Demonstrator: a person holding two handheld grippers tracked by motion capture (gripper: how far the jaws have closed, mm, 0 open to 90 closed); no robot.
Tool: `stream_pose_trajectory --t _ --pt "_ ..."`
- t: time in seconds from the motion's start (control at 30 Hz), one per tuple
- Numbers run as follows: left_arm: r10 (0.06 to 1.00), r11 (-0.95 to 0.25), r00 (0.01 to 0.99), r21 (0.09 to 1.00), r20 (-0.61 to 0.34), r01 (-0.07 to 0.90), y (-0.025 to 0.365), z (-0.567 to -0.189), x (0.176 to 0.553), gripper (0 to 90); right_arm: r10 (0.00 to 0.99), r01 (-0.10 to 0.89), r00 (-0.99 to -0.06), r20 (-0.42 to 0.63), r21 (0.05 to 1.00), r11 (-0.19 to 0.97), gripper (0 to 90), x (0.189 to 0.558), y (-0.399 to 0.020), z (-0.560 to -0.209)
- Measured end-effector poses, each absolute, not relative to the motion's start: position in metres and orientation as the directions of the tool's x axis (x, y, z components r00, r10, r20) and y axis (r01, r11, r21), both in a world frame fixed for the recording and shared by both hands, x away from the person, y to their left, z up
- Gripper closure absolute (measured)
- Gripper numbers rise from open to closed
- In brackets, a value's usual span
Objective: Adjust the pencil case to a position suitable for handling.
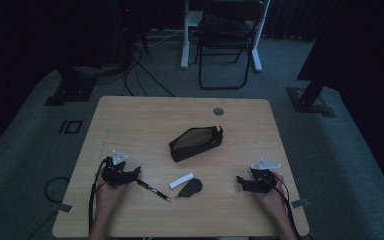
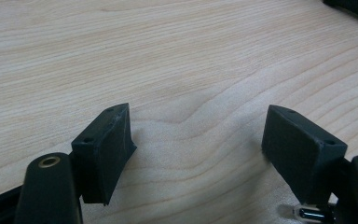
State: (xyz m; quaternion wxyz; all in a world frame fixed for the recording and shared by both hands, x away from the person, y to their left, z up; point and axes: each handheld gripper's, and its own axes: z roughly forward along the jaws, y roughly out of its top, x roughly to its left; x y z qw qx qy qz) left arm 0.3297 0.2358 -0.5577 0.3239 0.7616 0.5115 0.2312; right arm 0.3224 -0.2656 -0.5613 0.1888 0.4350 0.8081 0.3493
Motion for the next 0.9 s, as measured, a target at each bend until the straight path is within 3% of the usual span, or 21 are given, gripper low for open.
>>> stream_pose_trajectory --t 0.4,0.9 --pt "0.929 -0.267 0.370 0.730 0.021 0.629 0.236 -0.558 0.330 24.5 0.822 0.513 -0.569 -0.025 0.771 0.378 34.0 0.332 -0.250 -0.539" --pt "0.929 -0.267 0.370 0.730 0.021 0.630 0.236 -0.558 0.330 24.5 0.830 0.461 -0.557 -0.016 0.826 0.325 45.8 0.382 -0.214 -0.501"
